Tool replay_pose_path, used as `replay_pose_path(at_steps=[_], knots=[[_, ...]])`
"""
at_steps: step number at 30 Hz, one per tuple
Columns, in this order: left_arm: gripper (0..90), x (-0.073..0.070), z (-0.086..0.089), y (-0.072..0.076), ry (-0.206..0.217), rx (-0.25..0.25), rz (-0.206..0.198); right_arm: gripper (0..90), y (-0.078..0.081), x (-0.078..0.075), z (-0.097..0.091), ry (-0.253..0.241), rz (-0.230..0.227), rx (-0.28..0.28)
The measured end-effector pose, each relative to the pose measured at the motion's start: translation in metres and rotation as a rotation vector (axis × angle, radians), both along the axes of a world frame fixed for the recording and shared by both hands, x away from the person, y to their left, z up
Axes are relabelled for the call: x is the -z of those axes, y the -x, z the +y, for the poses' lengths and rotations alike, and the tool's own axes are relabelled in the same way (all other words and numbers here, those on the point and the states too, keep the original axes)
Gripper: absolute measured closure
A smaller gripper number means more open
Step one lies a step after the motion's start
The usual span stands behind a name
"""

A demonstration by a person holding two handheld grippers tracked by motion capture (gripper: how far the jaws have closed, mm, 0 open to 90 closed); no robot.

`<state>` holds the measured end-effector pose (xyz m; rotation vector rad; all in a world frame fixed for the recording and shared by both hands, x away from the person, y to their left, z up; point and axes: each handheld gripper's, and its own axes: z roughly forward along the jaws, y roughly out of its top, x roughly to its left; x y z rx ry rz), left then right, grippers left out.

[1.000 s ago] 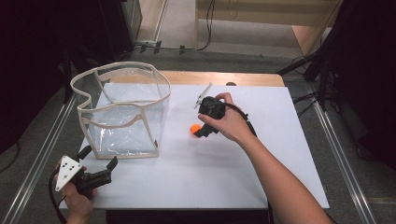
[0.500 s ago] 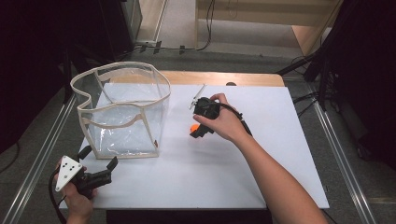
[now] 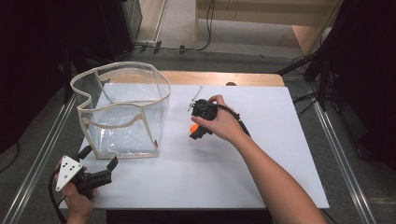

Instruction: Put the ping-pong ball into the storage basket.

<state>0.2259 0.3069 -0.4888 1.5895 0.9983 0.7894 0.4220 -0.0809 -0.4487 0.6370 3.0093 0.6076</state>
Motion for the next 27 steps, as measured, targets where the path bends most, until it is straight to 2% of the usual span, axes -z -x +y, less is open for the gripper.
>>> replay_pose_path(at_steps=[9,23,25,27], knots=[[0.8,0.0,0.0,0.0,0.001,0.0,0.001,0.0,-0.003,0.006,0.002,0.017,0.023,0.008],[0.8,0.0,0.0,0.0,0.0,0.002,0.001,0.0,-0.004,0.015,0.01,0.051,0.027,-0.001],[0.8,0.0,0.0,0.0,0.001,0.001,0.001,4.1,-0.003,0.016,0.012,0.057,0.019,0.006],[0.8,0.0,0.0,0.0,0.001,0.001,0.001,4.2,-0.004,0.018,0.013,0.06,0.021,0.002]])
